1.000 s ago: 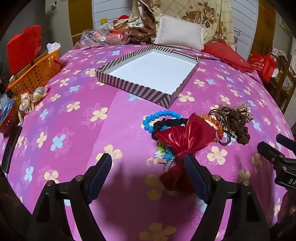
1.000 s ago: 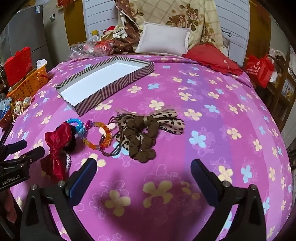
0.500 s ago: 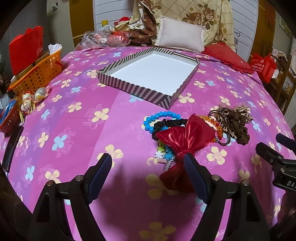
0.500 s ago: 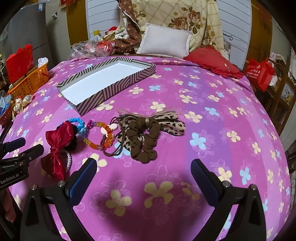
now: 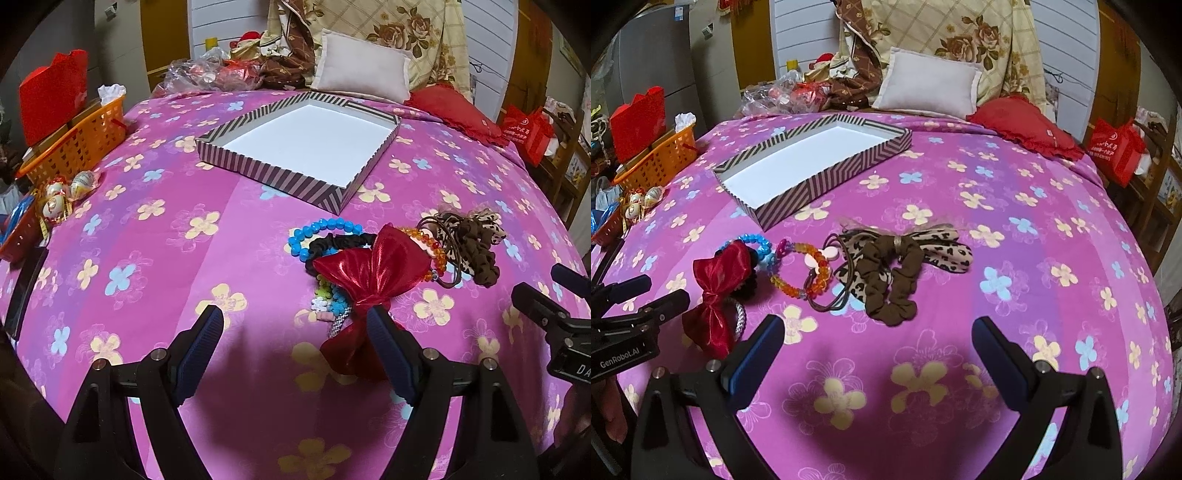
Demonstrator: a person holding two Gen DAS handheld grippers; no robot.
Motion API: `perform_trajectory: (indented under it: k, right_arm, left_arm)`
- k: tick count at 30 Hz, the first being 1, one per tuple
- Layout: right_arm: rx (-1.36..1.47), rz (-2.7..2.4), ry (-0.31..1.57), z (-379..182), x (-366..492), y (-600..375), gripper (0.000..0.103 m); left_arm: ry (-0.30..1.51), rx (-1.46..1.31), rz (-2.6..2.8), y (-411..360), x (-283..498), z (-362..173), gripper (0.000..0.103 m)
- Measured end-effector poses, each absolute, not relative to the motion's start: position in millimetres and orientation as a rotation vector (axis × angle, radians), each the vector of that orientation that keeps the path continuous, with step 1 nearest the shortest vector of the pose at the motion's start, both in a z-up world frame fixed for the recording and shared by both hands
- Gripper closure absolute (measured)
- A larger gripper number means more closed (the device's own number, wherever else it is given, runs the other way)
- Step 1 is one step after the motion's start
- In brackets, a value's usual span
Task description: Organize jewelry
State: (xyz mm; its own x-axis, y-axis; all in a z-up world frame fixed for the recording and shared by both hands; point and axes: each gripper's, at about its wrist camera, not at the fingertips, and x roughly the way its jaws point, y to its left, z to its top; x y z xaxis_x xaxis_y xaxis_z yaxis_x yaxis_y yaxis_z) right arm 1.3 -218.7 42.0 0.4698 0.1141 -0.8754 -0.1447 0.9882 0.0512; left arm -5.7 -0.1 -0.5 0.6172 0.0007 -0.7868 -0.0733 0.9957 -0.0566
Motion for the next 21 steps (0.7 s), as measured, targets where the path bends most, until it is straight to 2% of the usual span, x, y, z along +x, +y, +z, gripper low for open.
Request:
perform_trajectory:
  k: [9, 17, 21]
  right_arm:
    - [-0.028, 0.166, 1.08, 41.7, 1.4, -217.4, 0.0]
    - [-0.025, 0.163, 1.078, 39.7, 0.9, -217.9, 0.0]
    - [-0.023, 0.168, 1.079, 39.6, 0.9, -217.8, 0.0]
  left_arm:
    - [0.878, -0.117, 0.028, 0.4, -7.1, 0.7, 0.04]
    - [0.958, -0.07, 0.057, -1.1, -4.9, -1.1, 0.04]
    - [0.934, -0.055, 0.063, -1.8, -5.7, -2.0, 0.04]
